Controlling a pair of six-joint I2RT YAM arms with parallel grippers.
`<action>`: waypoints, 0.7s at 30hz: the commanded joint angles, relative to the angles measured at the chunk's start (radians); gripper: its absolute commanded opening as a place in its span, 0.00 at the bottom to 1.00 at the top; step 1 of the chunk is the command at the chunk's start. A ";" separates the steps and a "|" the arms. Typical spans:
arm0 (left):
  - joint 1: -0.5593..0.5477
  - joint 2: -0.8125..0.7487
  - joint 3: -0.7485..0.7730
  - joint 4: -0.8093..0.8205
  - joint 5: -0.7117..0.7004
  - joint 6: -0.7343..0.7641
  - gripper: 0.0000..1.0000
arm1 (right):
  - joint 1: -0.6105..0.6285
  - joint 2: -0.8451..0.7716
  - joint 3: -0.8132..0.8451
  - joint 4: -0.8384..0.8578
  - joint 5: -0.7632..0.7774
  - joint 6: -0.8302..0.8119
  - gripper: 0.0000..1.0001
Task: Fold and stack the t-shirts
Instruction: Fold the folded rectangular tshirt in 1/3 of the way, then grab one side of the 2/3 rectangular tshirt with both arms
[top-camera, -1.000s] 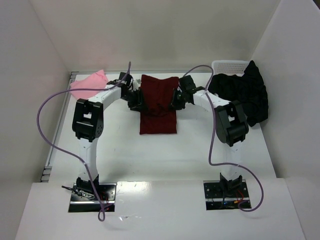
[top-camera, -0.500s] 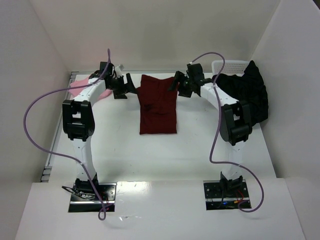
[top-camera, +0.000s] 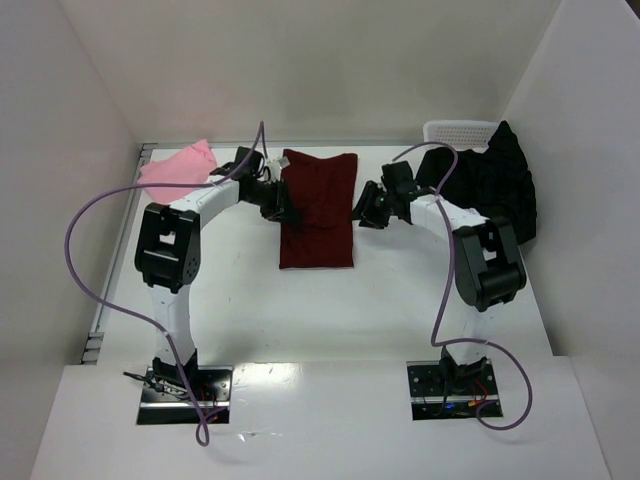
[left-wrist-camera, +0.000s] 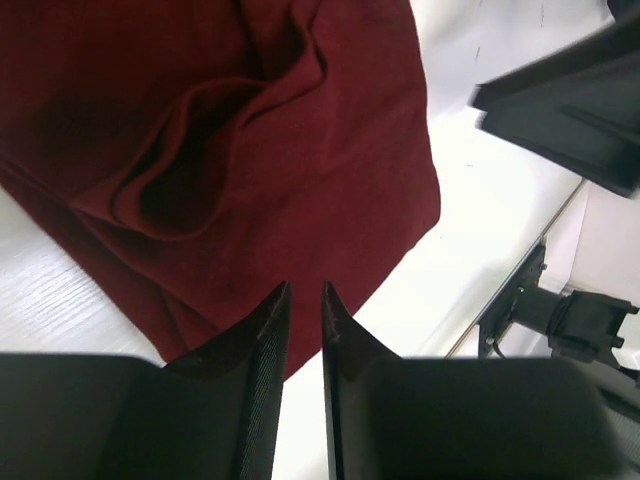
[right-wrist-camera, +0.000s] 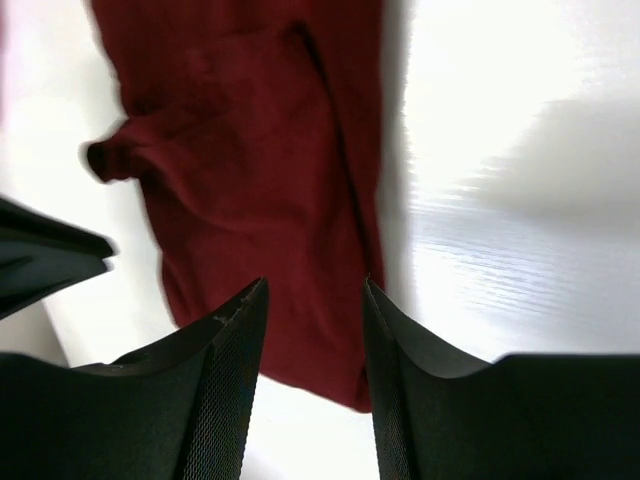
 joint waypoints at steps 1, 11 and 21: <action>0.019 -0.008 -0.001 0.058 0.007 -0.014 0.25 | 0.017 -0.105 -0.008 0.093 0.020 0.031 0.48; 0.051 0.180 0.175 0.052 -0.133 -0.020 0.24 | 0.017 -0.165 -0.039 0.082 0.057 0.053 0.51; 0.105 0.275 0.382 0.050 -0.141 -0.040 0.41 | 0.017 -0.245 -0.113 0.093 0.088 0.088 0.52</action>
